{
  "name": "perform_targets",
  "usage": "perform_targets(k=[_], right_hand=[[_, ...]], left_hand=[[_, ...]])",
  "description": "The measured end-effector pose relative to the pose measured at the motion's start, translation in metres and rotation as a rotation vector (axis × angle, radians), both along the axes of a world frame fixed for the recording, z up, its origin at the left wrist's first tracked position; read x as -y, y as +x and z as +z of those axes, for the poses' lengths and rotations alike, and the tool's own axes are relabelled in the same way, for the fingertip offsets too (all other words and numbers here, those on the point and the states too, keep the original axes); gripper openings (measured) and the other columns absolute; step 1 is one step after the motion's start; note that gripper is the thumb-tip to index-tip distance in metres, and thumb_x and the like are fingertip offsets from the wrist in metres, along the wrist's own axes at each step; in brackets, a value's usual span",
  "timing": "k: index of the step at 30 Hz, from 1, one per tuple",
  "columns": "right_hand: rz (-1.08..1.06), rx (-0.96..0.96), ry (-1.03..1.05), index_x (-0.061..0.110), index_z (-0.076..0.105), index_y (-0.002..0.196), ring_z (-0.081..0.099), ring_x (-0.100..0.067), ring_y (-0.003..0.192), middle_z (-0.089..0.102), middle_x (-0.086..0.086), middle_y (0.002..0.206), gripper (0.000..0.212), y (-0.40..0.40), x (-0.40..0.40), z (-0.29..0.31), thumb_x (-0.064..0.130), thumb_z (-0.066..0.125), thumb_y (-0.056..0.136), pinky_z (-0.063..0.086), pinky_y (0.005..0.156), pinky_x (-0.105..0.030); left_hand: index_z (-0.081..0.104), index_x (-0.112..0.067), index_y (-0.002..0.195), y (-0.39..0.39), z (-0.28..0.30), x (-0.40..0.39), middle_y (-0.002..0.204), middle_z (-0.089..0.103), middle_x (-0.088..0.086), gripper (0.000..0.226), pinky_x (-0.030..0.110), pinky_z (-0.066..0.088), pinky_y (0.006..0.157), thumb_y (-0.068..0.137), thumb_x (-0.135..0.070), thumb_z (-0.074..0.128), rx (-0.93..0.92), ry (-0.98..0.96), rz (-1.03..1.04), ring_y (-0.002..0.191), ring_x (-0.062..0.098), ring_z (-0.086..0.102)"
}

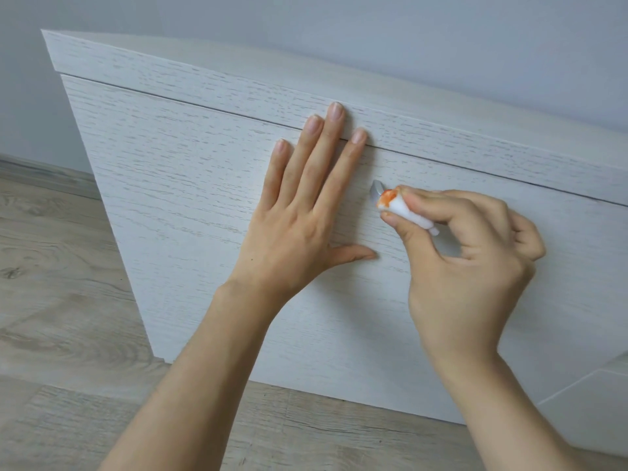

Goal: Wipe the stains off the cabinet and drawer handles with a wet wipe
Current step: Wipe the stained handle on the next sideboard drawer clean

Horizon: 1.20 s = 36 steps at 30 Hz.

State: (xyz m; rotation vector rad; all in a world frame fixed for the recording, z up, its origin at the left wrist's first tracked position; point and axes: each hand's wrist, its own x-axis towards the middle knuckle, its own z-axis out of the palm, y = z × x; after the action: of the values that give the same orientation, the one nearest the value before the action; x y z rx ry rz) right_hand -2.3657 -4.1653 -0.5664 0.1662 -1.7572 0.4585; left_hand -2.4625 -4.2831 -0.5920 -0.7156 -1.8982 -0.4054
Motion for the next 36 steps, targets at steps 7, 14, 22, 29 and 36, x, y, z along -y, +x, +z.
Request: perform_targets(k=[7,14,22,29,36], right_hand=[[0.089,0.015,-0.232,0.044,0.058,0.084,0.062,-0.003,0.086,0.061,0.027,0.085,0.022,0.004,-0.002,0.0,0.029,0.073,0.078,0.039,0.092,-0.057],[0.096,0.049,-0.262,0.046,0.057,0.084,0.061,-0.003,0.088,0.061,0.026,0.086,0.022,0.01,0.001,0.001,0.031,0.072,0.079,0.04,0.091,-0.059],[0.013,0.076,-0.125,0.032,0.061,0.085,0.057,-0.003,0.086,0.052,0.029,0.084,0.013,0.003,0.01,0.004,0.029,0.072,0.078,0.03,0.098,-0.057],[-0.002,0.139,-0.176,0.039,0.057,0.085,0.053,0.002,0.086,0.052,0.032,0.081,0.017,0.001,0.015,0.008,0.033,0.071,0.078,0.021,0.106,-0.05],[0.166,0.189,-0.3,0.039,0.063,0.093,0.063,-0.008,0.093,0.068,0.017,0.094,0.014,0.031,-0.004,0.014,0.027,0.064,0.085,0.045,0.094,-0.044]], left_hand=[[0.014,-0.007,0.149,0.004,0.001,0.001,0.153,0.012,0.016,0.122,0.038,-0.001,0.119,0.062,-0.07,0.073,0.01,-0.012,0.001,0.143,0.029,0.005],[0.014,-0.009,0.149,0.006,0.003,0.003,0.154,0.017,0.016,0.121,0.035,-0.002,0.119,0.062,-0.069,0.073,0.01,-0.026,0.001,0.144,0.029,0.006],[0.016,-0.01,0.149,0.001,0.0,0.002,0.154,0.017,0.015,0.117,0.037,0.001,0.119,0.065,-0.075,0.066,-0.022,-0.015,0.007,0.144,0.028,0.009],[0.016,-0.011,0.149,-0.001,-0.001,0.002,0.154,0.013,0.013,0.117,0.036,0.001,0.119,0.065,-0.074,0.068,-0.027,-0.011,0.002,0.144,0.027,0.007],[0.014,-0.008,0.149,0.003,0.0,0.003,0.154,0.014,0.015,0.12,0.036,-0.002,0.119,0.063,-0.069,0.072,-0.001,-0.014,-0.005,0.144,0.027,0.004]])
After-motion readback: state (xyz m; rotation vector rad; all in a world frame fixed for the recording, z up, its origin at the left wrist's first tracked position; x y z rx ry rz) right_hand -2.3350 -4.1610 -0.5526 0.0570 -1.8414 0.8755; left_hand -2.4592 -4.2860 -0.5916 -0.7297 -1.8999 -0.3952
